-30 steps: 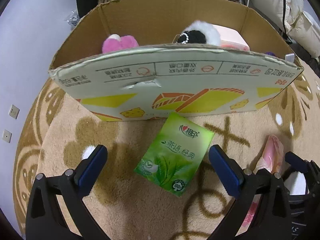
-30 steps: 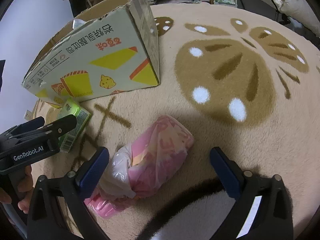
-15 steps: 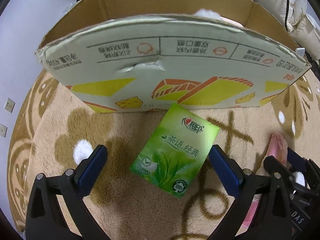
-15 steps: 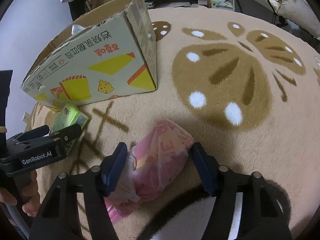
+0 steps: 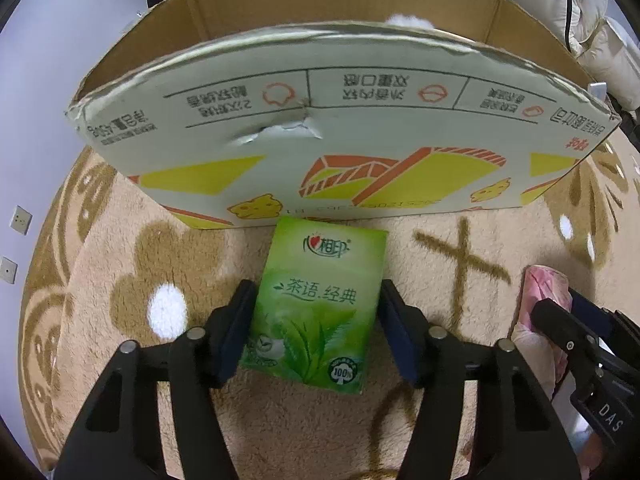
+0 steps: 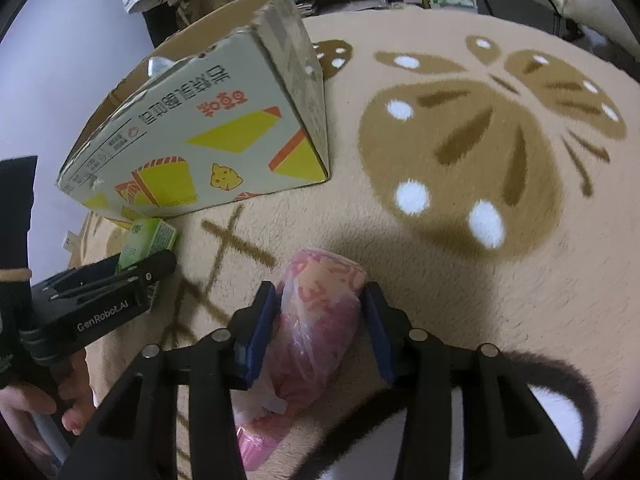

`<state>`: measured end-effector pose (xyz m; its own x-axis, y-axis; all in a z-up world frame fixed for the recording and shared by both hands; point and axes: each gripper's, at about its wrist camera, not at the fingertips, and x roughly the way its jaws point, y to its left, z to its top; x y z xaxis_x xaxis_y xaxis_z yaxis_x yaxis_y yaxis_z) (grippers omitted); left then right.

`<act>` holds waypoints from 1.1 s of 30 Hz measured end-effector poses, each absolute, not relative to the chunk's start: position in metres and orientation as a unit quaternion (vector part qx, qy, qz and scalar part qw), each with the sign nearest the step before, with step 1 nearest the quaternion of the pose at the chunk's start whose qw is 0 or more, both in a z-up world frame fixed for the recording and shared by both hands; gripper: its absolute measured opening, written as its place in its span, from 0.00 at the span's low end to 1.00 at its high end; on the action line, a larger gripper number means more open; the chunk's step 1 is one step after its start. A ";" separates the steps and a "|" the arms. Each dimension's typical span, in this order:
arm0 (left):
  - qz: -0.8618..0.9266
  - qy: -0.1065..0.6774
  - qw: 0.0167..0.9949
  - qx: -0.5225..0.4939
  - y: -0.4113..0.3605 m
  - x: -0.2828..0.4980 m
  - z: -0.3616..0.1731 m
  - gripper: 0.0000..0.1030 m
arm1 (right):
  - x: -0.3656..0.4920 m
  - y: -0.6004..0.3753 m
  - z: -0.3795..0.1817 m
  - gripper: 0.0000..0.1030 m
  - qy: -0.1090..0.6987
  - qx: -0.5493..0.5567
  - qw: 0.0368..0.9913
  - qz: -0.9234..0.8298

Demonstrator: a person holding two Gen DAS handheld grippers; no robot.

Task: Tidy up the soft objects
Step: 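Grasp the pink package with the right tool while the left tool grasps the green tissue pack, then lift the pink package and green tissue pack over the box with both tools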

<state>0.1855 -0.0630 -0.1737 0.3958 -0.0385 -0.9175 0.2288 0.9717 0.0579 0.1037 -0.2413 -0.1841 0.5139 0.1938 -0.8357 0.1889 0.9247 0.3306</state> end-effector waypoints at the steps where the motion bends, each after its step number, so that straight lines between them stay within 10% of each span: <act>1: -0.080 0.544 0.831 0.087 -0.064 0.185 -0.173 0.57 | 0.104 -0.241 -0.185 0.49 0.493 0.194 0.848 0.002; 33: -0.030 0.485 0.872 0.057 -0.035 0.142 -0.118 0.54 | 0.090 -0.211 -0.135 0.21 0.397 0.095 0.913 -0.014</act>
<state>0.1420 -0.0345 -0.1179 0.5285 0.0040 -0.8490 0.1071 0.9917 0.0713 0.0905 -0.2114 -0.1350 0.6851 0.0507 -0.7267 0.1006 0.9814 0.1633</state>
